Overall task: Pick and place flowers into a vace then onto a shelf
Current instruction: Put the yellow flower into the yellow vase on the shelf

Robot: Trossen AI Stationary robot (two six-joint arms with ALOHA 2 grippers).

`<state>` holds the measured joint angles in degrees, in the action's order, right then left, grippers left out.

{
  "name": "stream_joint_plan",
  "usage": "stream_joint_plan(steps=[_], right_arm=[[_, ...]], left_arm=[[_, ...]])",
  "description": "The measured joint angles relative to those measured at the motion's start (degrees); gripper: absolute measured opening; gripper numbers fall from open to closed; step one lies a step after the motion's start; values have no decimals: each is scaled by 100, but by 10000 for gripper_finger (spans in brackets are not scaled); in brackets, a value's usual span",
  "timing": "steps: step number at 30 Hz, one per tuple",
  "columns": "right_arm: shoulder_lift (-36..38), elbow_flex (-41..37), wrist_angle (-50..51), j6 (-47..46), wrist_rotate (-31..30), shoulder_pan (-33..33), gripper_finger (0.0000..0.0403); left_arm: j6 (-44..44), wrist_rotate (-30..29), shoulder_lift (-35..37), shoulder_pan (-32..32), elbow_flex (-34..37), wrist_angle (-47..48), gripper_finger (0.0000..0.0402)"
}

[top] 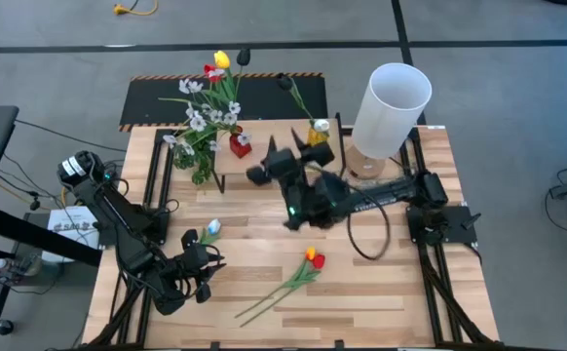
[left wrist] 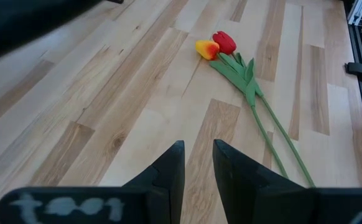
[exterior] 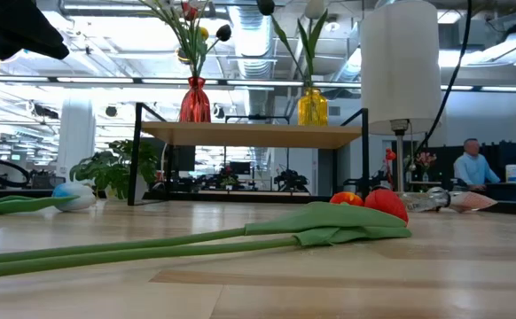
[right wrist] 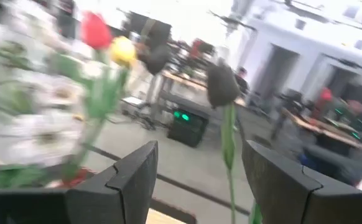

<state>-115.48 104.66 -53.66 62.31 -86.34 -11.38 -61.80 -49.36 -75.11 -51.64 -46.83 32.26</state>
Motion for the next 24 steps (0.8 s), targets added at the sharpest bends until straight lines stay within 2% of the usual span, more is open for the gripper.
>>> stream_joint_plan(steps=[8, 14, 19, 22, 24], right_arm=[[169, 9, 36, 100, 95, -1166, 226], [139, 4, 141, -285, -58, -2207, 226], [78, -1, 218, -1435, -144, -3024, 226], [88, 7, 452, -2427, 225, -3410, 226], [85, 4, 630, -3014, 685, -3605, 226]], left_arm=[[5, -18, 0, 2, 0, -1, 71], [39, -42, 0, 2, 0, -1, 71], [46, -42, 0, 2, 0, -1, 71], [46, -37, 0, 2, 0, -1, 71], [46, -33, -1, 2, 0, -1, 71]])
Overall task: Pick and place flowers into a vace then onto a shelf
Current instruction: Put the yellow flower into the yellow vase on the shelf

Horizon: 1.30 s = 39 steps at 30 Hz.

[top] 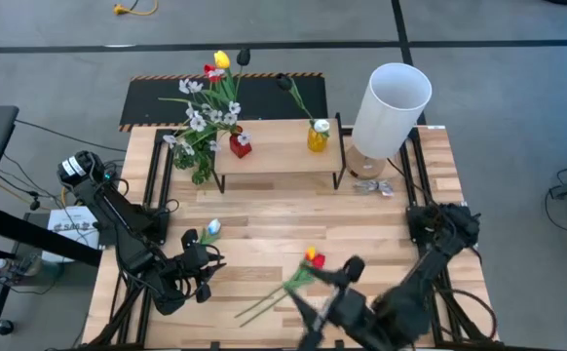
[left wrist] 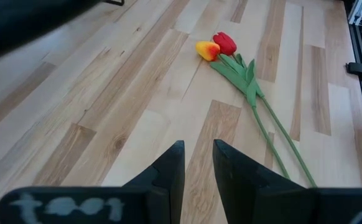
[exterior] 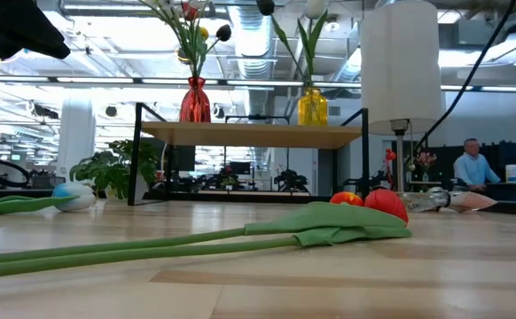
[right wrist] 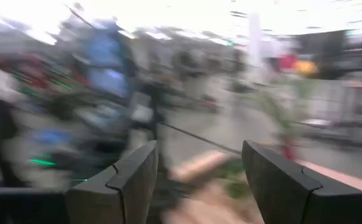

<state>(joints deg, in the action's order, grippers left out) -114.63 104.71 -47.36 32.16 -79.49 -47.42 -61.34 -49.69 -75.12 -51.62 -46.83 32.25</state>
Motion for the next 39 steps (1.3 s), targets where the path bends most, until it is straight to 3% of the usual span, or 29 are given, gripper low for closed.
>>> stream_joint_plan(steps=[2, 6, 11, 14, 17, 20, 24, 31, 33, 39], right_arm=[[1, 2, 264, -630, 766, -150, 226], [2, 2, 1236, -2197, 2852, -195, 226], [2, 2, 2792, -4734, 5392, -21, 226], [2, 2, 4261, -6627, 6460, 46, 226], [2, 2, 5892, -8400, 7121, 12, 226], [2, 0, 7409, -10065, 7221, -151, 226], [2, 0, 8743, -12332, 6852, -474, 226], [-195, -7, 10179, -15646, 4463, -1137, 226], [-367, 15, 10082, -16029, 4124, -1121, 226], [-1009, -9, 9212, -16030, 4138, -474, 213]], left_arm=[[-7, 0, 0, 3, 0, 0, 71], [-52, 60, -1, 31, 2, -4, 71], [-200, 72, -1, 33, 1, -7, 71], [-218, 140, -1, 35, 2, -7, 71], [-307, 391, -1, 35, 2, -4, 71], [-515, 774, -1, 33, 1, -1, 71], [-782, 1201, -1, 33, 2, -2, 71], [-999, 1348, -1, 31, 2, 0, 71], [-998, 1410, -1, 32, 2, 14, 71], [-632, 1928, -4, 31, 2, 22, 71]])
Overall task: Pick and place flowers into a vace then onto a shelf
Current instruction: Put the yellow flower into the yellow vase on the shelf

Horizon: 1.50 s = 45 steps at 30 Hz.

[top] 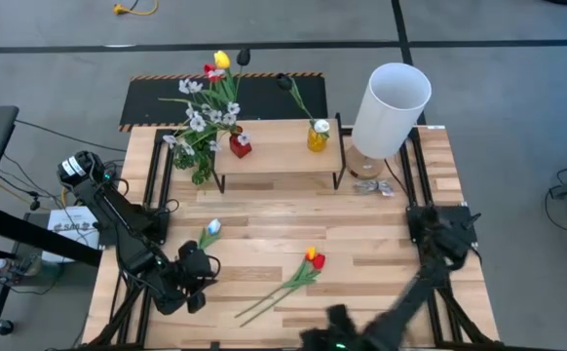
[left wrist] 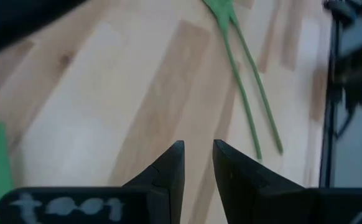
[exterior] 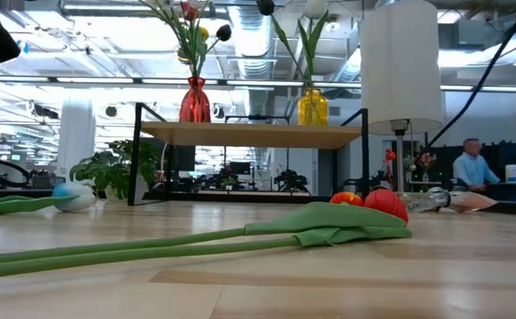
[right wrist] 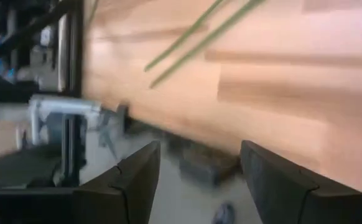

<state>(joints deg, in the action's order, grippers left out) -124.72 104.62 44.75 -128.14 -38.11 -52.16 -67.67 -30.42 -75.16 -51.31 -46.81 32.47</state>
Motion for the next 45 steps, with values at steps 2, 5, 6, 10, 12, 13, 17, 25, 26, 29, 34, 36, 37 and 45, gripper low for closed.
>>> stream_joint_plan(steps=[2, 5, 6, 10, 12, 13, 17, 25, 26, 29, 34, 36, 37, 45], right_arm=[[-306, 17, -580, -7, 31, 289, 204], [-619, -1, -1154, -43, 27, 684, 188], [-728, 21, -1465, -45, 29, 821, 183], [-1033, 64, -2215, 69, 40, 1306, 158], [-1091, 130, -2120, 103, 26, 1472, 146], [-1096, 185, -2176, 159, 45, 1546, 140], [-1093, 304, -2180, 486, -54, 1684, 120], [-1017, 648, -2204, 2933, 759, 1875, 107], [-1005, 677, -2191, 3347, 979, 1893, 107], [-945, 809, -2140, 4748, 1545, 1903, 107], [-888, 1402, -848, 6209, 2338, 1933, 107], [-881, 1672, -48, 6534, 2703, 1969, 107], [-881, 1828, 389, 6693, 2831, 1974, 107], [-877, 2540, 2874, 7627, 3054, 1827, 107]], left_arm=[[217, 316, 0, -5, 0, 13, 71], [585, 801, 0, -20, 0, 26, 71], [688, 942, 0, -24, 0, 62, 71], [1076, 1417, 0, -50, 0, 131, 71], [1246, 1574, 0, -51, 0, 170, 71], [1326, 1628, 0, -55, 0, 170, 71], [1600, 1667, 1, -64, 0, 196, 71], [1903, 1303, 2, -76, 0, -58, 71], [1902, 1224, 2, -74, 0, -157, 71], [1980, 1122, 2, 24, 15, -647, 71], [2158, 1231, -326, 394, 15, -1624, 71], [2158, 1397, -612, 564, 15, -2039, 71], [2154, 1454, -752, 639, 17, -2170, 71], [1755, 1547, -1767, 1213, -6, -3233, 71]])
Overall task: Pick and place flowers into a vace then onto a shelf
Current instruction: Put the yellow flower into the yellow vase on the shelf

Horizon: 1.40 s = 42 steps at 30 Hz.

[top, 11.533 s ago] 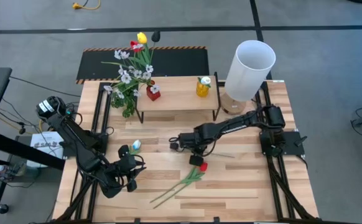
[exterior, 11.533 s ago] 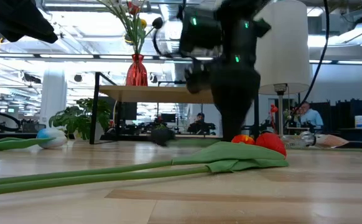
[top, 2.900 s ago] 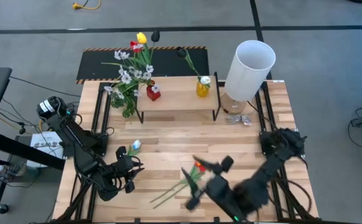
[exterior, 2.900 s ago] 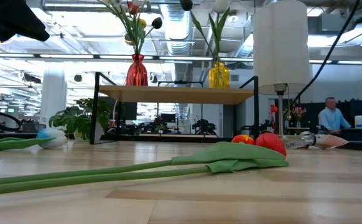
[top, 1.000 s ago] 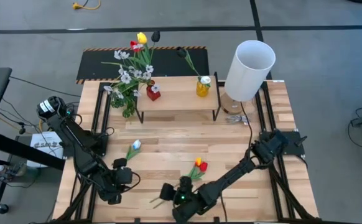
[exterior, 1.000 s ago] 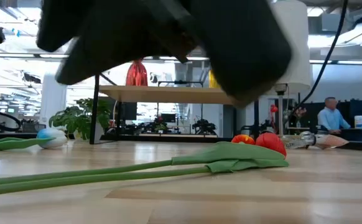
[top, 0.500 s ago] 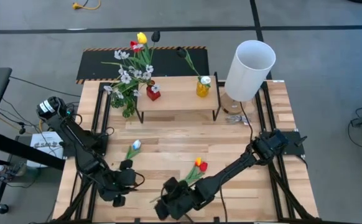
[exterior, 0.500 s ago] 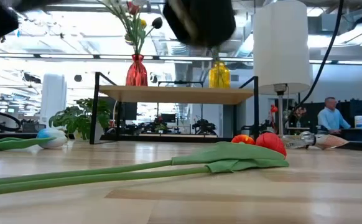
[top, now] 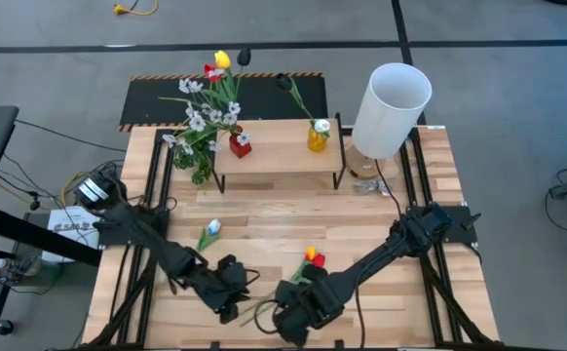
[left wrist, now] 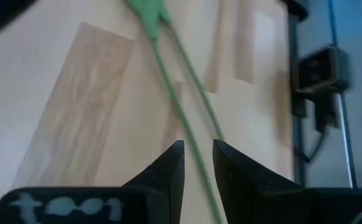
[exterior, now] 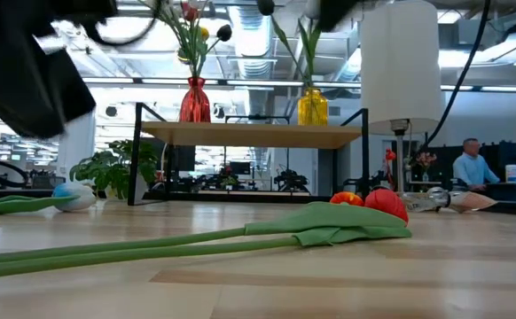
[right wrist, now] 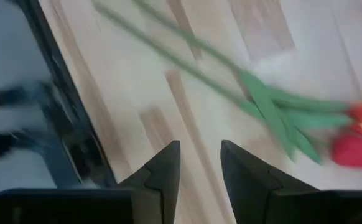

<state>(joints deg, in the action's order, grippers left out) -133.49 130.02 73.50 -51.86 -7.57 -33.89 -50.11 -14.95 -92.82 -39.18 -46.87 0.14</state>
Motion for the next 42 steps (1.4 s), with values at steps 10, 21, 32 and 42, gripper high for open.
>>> stream_joint_plan(steps=[10, 21, 32, 42], right_arm=[[0, 2, 821, 134, -810, -438, 108], [-2, 0, 890, -61, -949, -661, 108], [-7, 0, 769, -454, -1096, -834, 108], [-10, -2, 760, -964, -1749, -1011, 108]], left_arm=[[217, 94, -1171, 261, -910, -39, 71], [424, -487, -2264, 282, -2416, 1808, 71], [158, -368, -2549, 301, -2774, 2095, 66], [86, -146, -2552, 310, -2768, 2114, 6]])
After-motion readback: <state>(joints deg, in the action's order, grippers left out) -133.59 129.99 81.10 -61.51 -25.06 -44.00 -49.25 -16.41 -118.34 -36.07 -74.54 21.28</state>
